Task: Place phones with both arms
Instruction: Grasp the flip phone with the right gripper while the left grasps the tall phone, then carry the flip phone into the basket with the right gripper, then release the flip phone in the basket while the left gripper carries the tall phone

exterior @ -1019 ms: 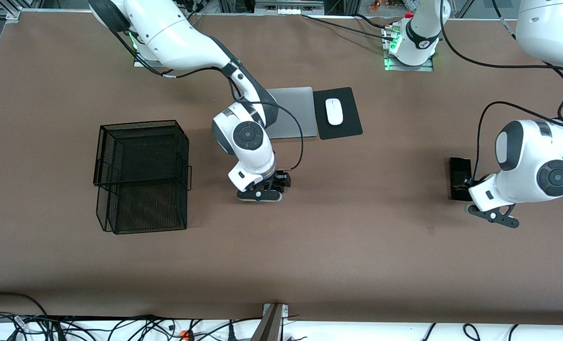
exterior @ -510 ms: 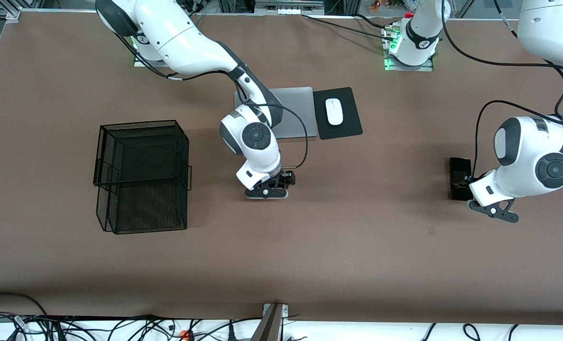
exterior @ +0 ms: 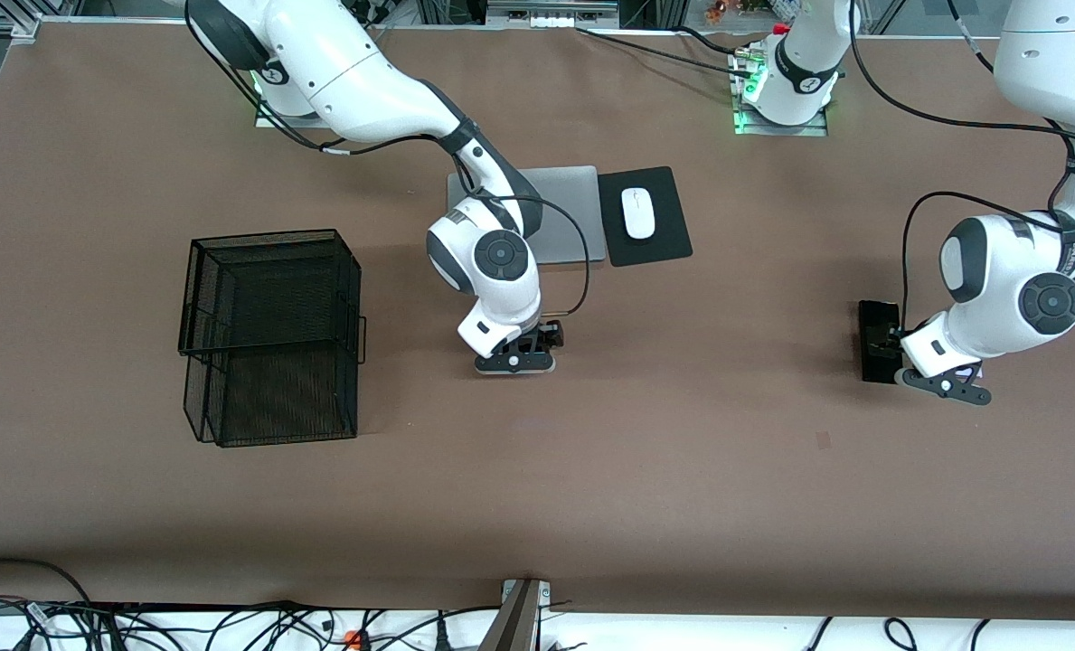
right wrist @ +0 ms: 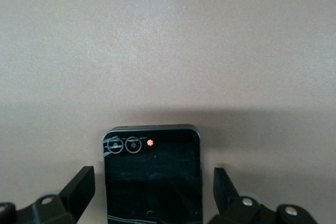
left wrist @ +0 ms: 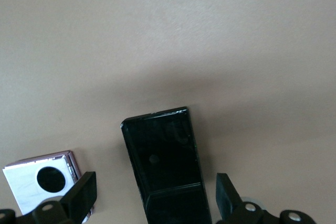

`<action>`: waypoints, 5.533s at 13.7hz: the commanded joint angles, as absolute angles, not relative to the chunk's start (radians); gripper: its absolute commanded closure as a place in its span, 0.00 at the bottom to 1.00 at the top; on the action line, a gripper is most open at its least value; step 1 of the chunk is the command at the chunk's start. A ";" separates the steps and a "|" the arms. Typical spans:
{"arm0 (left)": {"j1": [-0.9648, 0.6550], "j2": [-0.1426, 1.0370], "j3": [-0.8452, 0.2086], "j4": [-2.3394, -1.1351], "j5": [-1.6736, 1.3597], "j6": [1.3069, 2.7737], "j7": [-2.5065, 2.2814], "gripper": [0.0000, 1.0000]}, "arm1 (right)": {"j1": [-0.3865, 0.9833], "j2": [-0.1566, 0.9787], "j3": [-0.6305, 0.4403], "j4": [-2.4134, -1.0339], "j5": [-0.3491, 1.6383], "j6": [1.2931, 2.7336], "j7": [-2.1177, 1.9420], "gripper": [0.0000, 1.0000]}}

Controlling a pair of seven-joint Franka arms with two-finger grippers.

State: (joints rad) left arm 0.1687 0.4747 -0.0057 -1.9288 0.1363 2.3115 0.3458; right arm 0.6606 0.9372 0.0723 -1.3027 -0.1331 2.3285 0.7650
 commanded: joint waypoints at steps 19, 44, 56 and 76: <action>0.235 0.472 -0.025 -2.146 0.072 2.606 0.209 0.00 | 0.666 0.772 -0.064 -1.341 -0.170 2.102 0.807 0.84; 0.224 0.518 -0.028 -2.117 0.072 2.632 0.077 1.00 | 0.565 0.158 -0.474 -2.161 -0.015 2.201 0.020 0.79; 0.146 0.502 -0.187 -1.818 0.075 2.243 -0.208 1.00 | 0.508 0.170 -0.480 -2.083 0.032 2.165 0.035 0.01; -0.689 1.026 -0.014 -1.092 0.138 2.250 -0.868 1.00 | 0.525 0.385 -0.365 -1.525 0.156 1.812 0.318 0.01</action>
State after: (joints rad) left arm -0.6747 0.9356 -0.0399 -1.2436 0.1172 2.2738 -0.8521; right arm 0.5281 0.3714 -0.3683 -1.5529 0.1414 1.8307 0.2971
